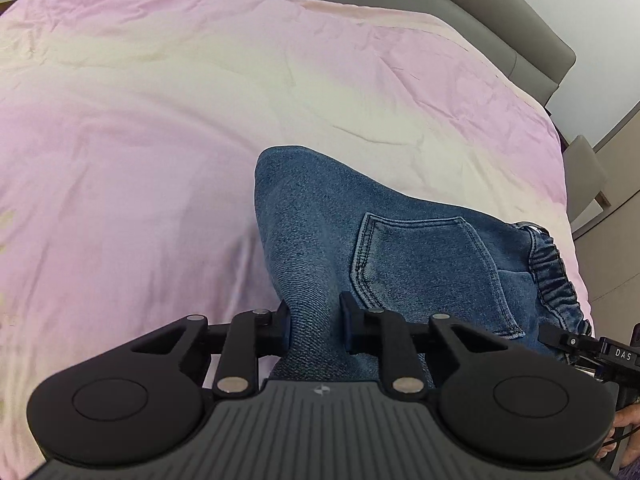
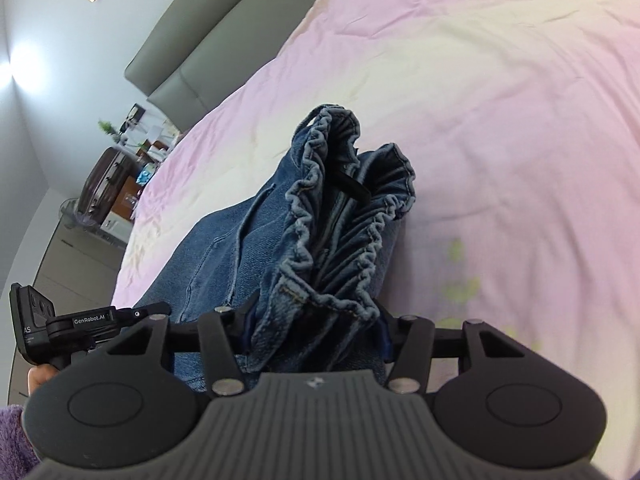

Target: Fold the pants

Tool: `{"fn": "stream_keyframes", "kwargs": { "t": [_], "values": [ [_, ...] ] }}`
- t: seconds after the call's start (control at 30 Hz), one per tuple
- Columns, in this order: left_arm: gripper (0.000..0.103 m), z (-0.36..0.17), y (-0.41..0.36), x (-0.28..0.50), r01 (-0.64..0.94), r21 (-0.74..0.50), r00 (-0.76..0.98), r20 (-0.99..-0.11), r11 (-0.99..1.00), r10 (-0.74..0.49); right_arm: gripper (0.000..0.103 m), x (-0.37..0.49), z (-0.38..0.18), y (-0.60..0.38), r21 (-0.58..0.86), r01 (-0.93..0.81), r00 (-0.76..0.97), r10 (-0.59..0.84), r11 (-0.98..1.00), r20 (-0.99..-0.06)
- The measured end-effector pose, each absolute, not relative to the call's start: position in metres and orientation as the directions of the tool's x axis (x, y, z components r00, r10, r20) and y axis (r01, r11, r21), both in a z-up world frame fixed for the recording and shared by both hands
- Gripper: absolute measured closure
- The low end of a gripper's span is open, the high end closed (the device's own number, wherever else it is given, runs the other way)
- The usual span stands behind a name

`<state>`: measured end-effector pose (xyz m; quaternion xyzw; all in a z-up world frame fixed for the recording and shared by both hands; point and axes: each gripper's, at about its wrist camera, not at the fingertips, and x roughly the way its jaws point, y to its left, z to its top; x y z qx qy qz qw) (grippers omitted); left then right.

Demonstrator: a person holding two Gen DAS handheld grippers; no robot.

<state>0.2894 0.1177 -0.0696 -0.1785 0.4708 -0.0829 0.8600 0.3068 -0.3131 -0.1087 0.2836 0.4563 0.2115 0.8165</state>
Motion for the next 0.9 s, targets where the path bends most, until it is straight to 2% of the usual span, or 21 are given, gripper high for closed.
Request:
{"fn": "stream_keyframes", "kwargs": {
  "t": [0.27, 0.43, 0.6, 0.9],
  "values": [
    [0.079, -0.037, 0.2, 0.264, -0.055, -0.299, 0.589, -0.781, 0.953, -0.211, 0.054, 0.297, -0.092, -0.215, 0.684, -0.168, 0.474, 0.666, 0.71, -0.575],
    [0.079, -0.036, 0.252, 0.257, -0.058, -0.23, 0.592, -0.791, 0.971, -0.152, 0.054, 0.286, -0.097, -0.144, 0.687, -0.192, 0.474, 0.679, 0.701, -0.56],
    [0.079, -0.063, 0.297, 0.258, -0.068, -0.23, 0.586, -0.796, 0.971, -0.148, 0.054, 0.279, -0.116, -0.087, 0.673, -0.195, 0.476, 0.669, 0.713, -0.571],
    [0.078, -0.136, 0.334, 0.25, -0.03, -0.264, 0.563, -0.802, 0.964, -0.202, 0.053, 0.268, -0.171, -0.048, 0.614, -0.153, 0.436, 0.61, 0.775, -0.662]
  ]
}}
